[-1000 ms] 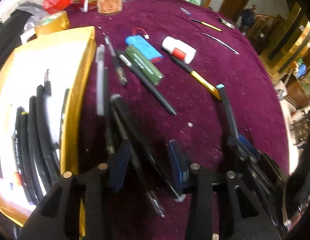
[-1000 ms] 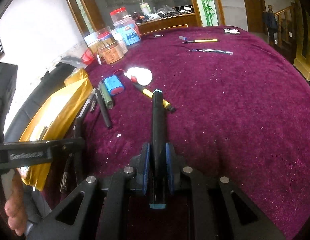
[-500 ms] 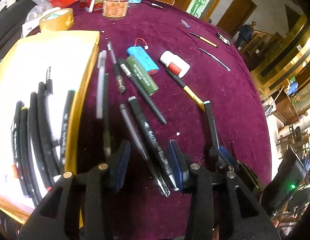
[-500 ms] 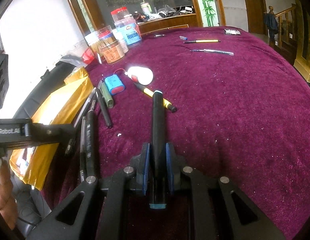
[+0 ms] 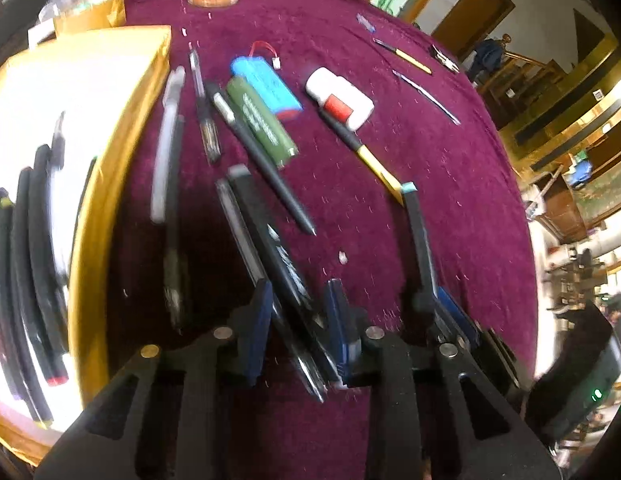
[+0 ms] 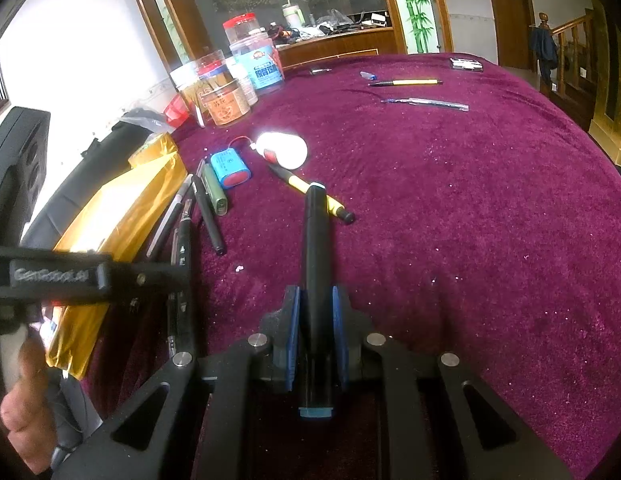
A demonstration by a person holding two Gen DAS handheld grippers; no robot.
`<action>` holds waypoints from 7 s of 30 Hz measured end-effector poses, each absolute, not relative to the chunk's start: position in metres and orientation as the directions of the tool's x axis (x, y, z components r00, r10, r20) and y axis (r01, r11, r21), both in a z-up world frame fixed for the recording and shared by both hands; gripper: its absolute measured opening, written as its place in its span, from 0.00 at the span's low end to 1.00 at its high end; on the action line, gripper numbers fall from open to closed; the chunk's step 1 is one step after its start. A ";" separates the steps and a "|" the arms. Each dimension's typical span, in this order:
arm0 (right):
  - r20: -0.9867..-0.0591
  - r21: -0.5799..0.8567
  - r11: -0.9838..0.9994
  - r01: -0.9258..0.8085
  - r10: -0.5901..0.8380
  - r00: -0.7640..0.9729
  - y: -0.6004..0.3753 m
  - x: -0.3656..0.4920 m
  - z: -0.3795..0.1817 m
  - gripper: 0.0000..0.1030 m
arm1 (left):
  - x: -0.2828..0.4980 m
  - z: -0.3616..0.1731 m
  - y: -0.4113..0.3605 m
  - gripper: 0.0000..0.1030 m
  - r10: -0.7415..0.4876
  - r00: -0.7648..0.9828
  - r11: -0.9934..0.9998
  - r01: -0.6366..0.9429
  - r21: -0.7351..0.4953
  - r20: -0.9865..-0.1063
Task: Organize rigid objects
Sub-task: 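Grasp a black marker from the pile with the left tool, then carry both black markers into the tray and open both tools, then move both tools back over the pile of pens, then grasp a clear pen with the left tool while the right tool grasps a yellow pen, then carry the clear pen and yellow pen into the tray and open both tools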
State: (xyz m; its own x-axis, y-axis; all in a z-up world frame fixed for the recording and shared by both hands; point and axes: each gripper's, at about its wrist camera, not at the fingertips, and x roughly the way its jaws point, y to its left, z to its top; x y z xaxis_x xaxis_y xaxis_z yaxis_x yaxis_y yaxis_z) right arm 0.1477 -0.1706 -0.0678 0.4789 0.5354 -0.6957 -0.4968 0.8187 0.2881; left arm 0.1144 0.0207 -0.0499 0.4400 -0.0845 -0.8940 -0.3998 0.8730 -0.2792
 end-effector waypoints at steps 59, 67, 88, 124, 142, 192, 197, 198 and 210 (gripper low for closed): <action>-0.546 0.430 0.587 -0.685 0.774 0.321 -0.087 0.109 -0.009 0.14 | 0.000 0.042 0.184 0.13 -0.015 0.718 0.759 -0.445 -0.476 -0.696; -0.642 0.388 0.546 -0.743 0.738 0.207 0.024 0.120 -0.016 0.14 | 0.044 0.005 0.263 0.13 0.000 0.648 0.730 -0.520 -0.443 -0.761; -0.839 0.162 0.685 -0.710 0.475 0.266 0.118 0.154 -0.044 0.15 | 0.101 -0.066 0.286 0.14 -0.160 0.463 0.742 -0.526 -0.416 -0.872; -0.552 0.510 0.649 -0.564 0.750 0.365 -0.184 0.143 -0.037 0.37 | 0.092 -0.029 0.016 0.38 -0.042 0.506 0.909 -0.339 -0.243 -0.861; -0.594 0.500 0.662 -0.559 0.731 0.335 -0.176 0.150 -0.054 0.37 | 0.096 -0.059 0.008 0.08 -0.006 0.478 0.914 -0.354 -0.199 -0.878; -0.665 0.337 0.705 -0.624 0.647 0.373 -0.120 0.117 -0.032 0.10 | -0.001 0.001 0.104 0.07 -0.104 0.687 0.764 -0.407 -0.500 -0.719; -0.611 0.391 0.617 -0.683 0.729 0.309 -0.094 0.099 -0.016 0.10 | -0.009 0.000 0.118 0.07 -0.088 0.684 0.749 -0.434 -0.501 -0.724; -0.604 0.393 0.600 -0.696 0.740 0.297 -0.086 0.094 -0.014 0.10 | -0.012 0.000 0.121 0.07 -0.087 0.685 0.747 -0.436 -0.503 -0.723; -0.579 0.411 0.506 -0.758 0.787 0.212 -0.006 0.081 -0.008 0.10 | -0.032 0.026 0.192 0.07 0.127 0.650 0.750 -0.558 -0.357 -0.749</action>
State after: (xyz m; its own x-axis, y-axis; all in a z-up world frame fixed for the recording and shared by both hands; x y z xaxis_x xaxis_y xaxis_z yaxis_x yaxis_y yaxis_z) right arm 0.0810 -0.0062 -0.0083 0.2119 0.7872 -0.5791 -0.7582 0.5063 0.4108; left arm -0.0319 0.1918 0.0264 0.6499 0.1267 -0.7494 -0.5576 0.7495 -0.3568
